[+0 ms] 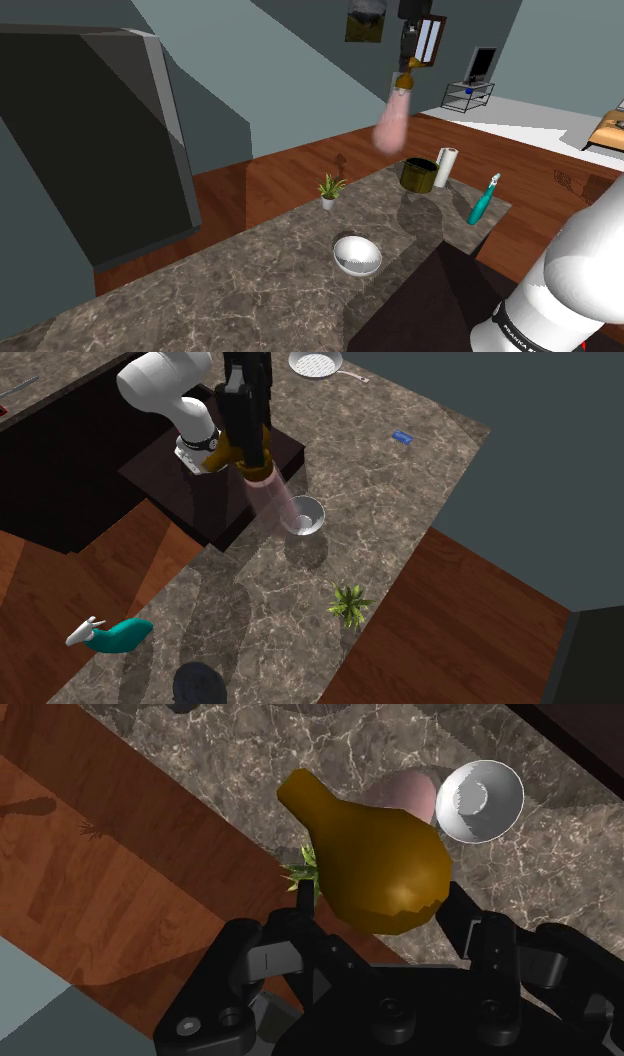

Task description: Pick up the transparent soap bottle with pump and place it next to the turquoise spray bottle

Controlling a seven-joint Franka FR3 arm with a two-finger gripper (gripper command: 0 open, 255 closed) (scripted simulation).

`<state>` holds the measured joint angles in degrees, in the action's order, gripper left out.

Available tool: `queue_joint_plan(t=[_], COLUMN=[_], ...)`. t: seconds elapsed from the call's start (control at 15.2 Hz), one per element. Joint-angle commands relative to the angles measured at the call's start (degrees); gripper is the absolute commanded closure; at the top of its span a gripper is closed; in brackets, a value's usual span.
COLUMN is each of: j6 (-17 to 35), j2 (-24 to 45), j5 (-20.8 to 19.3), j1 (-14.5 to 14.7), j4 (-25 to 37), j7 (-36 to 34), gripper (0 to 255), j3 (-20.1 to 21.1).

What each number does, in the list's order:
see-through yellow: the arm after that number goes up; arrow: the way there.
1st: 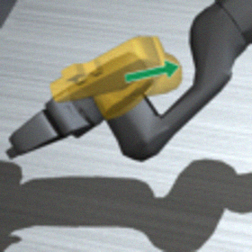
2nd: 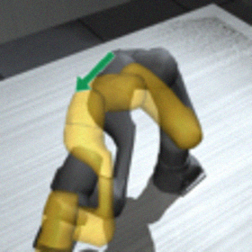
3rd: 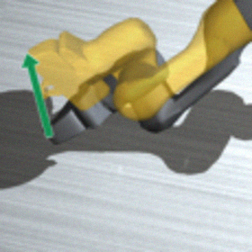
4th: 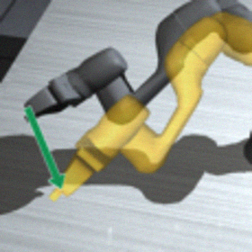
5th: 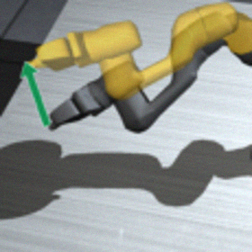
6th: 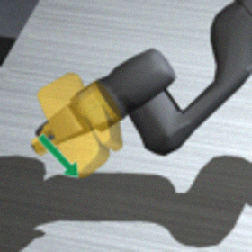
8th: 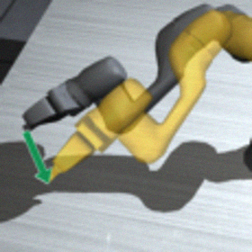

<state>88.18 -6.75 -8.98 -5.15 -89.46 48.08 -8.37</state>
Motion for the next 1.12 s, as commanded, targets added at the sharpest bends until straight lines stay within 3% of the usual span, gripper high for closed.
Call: queue_joint_plan(t=[0.0,0.53,1.06], j6=[0.5,2.1,3.0], j2=[-1.2,-1.7,2.2], j5=[-0.1,0.2,2.4], j1=[-1.4,-6.0,-11.0], j4=[-1.2,-1.7,2.5], j7=[3.1,14.3,26.5], gripper=[255,255,255], j3=[-1.8,-8.4,-15.7])
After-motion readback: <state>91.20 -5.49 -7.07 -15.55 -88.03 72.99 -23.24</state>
